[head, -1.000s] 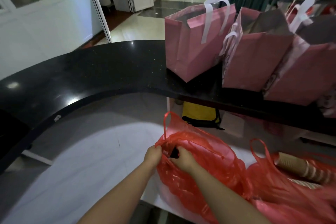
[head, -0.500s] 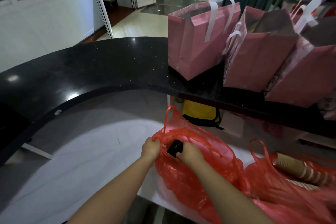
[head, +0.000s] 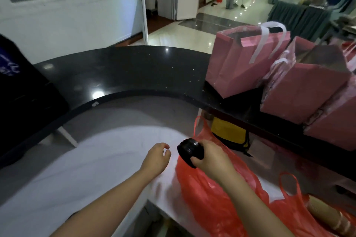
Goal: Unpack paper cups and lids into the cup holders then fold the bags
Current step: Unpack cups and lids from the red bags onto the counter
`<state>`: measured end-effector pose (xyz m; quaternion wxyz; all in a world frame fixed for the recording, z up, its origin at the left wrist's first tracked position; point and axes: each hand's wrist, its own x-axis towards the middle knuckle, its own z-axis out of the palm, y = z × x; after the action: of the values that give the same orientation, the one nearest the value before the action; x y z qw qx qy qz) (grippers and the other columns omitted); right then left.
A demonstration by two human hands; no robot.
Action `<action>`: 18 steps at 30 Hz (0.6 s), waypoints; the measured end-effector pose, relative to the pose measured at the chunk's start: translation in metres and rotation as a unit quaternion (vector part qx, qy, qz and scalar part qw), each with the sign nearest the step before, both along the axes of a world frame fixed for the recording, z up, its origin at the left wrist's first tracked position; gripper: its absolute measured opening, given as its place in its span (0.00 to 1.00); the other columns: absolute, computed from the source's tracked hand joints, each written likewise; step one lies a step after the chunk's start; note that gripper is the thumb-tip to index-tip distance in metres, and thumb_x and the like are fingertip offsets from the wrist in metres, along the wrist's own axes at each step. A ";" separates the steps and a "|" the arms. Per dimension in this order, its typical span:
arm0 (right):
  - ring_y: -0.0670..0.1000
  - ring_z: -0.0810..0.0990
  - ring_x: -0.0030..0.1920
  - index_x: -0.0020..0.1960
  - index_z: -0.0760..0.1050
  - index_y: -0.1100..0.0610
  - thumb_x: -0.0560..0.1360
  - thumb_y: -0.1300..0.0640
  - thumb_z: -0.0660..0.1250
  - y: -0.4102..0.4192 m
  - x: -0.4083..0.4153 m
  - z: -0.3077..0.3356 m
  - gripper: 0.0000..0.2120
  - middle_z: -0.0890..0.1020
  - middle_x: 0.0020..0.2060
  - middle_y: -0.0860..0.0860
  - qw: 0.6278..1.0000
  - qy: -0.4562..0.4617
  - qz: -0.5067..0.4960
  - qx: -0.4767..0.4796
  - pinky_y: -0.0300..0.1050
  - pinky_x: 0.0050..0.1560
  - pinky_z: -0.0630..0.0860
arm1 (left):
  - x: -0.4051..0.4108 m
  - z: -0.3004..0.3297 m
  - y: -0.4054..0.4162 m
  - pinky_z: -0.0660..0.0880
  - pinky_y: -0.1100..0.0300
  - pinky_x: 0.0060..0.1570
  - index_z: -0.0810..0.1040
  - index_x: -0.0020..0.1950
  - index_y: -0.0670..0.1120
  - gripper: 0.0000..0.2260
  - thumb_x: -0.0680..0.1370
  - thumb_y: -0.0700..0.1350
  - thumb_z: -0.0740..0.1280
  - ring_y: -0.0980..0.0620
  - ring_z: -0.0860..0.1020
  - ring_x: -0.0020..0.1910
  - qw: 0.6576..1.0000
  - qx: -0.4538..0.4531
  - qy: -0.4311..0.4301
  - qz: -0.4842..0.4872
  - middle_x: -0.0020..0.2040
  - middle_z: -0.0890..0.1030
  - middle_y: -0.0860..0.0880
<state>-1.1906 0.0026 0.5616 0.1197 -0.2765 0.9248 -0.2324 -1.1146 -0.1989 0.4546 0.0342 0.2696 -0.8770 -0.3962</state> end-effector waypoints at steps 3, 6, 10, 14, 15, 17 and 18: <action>0.53 0.79 0.44 0.52 0.74 0.52 0.69 0.48 0.69 -0.043 0.022 -0.007 0.14 0.79 0.45 0.49 0.997 0.000 0.077 0.005 0.53 0.43 0.78 | 0.044 -0.001 -0.027 0.75 0.56 0.58 0.78 0.62 0.49 0.11 0.82 0.48 0.61 0.54 0.77 0.58 0.998 -0.047 0.001 0.031 0.62 0.78 0.53; 0.56 0.78 0.50 0.53 0.72 0.54 0.71 0.48 0.68 -0.086 0.052 -0.037 0.14 0.78 0.50 0.52 0.983 0.017 0.176 0.053 0.49 0.42 0.73 | 0.103 -0.004 -0.054 0.75 0.57 0.56 0.78 0.61 0.49 0.11 0.82 0.47 0.60 0.53 0.76 0.57 0.993 -0.096 -0.018 0.066 0.61 0.78 0.53; 0.55 0.76 0.54 0.59 0.72 0.53 0.74 0.49 0.65 -0.128 0.100 -0.086 0.16 0.78 0.56 0.51 0.950 0.034 0.293 0.105 0.48 0.47 0.70 | 0.191 -0.015 -0.080 0.74 0.59 0.56 0.80 0.60 0.46 0.12 0.82 0.44 0.60 0.52 0.76 0.57 0.983 -0.149 -0.049 0.100 0.60 0.80 0.52; 0.53 0.74 0.59 0.68 0.69 0.51 0.77 0.49 0.62 -0.160 0.134 -0.124 0.20 0.76 0.61 0.49 0.924 0.097 0.354 0.110 0.45 0.55 0.69 | 0.263 -0.025 -0.088 0.73 0.60 0.56 0.80 0.60 0.47 0.12 0.82 0.44 0.59 0.52 0.76 0.57 0.971 -0.158 -0.093 0.151 0.59 0.79 0.52; 0.53 0.73 0.60 0.70 0.68 0.51 0.77 0.49 0.62 -0.168 0.141 -0.131 0.22 0.75 0.62 0.49 0.917 0.112 0.366 0.111 0.45 0.58 0.69 | 0.276 -0.026 -0.088 0.74 0.58 0.55 0.80 0.58 0.46 0.12 0.82 0.44 0.58 0.51 0.76 0.56 0.969 -0.155 -0.107 0.159 0.58 0.80 0.52; 0.55 0.73 0.61 0.73 0.67 0.52 0.77 0.52 0.63 -0.180 0.151 -0.142 0.25 0.74 0.63 0.50 0.906 0.141 0.381 0.118 0.47 0.61 0.69 | 0.294 -0.028 -0.087 0.75 0.54 0.54 0.79 0.55 0.45 0.11 0.81 0.43 0.58 0.50 0.76 0.54 0.967 -0.141 -0.132 0.163 0.55 0.79 0.50; 0.56 0.73 0.61 0.73 0.67 0.53 0.77 0.53 0.65 -0.183 0.155 -0.145 0.25 0.75 0.64 0.52 0.900 0.155 0.386 0.127 0.49 0.62 0.70 | 0.302 -0.031 -0.086 0.75 0.53 0.54 0.79 0.54 0.44 0.11 0.80 0.43 0.57 0.50 0.76 0.53 0.967 -0.137 -0.141 0.162 0.55 0.79 0.50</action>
<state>-1.0352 -0.1806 0.4161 0.0898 -0.6269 0.7739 -0.0024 -0.8130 -0.2845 0.4239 0.0106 0.4536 -0.8638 -0.2193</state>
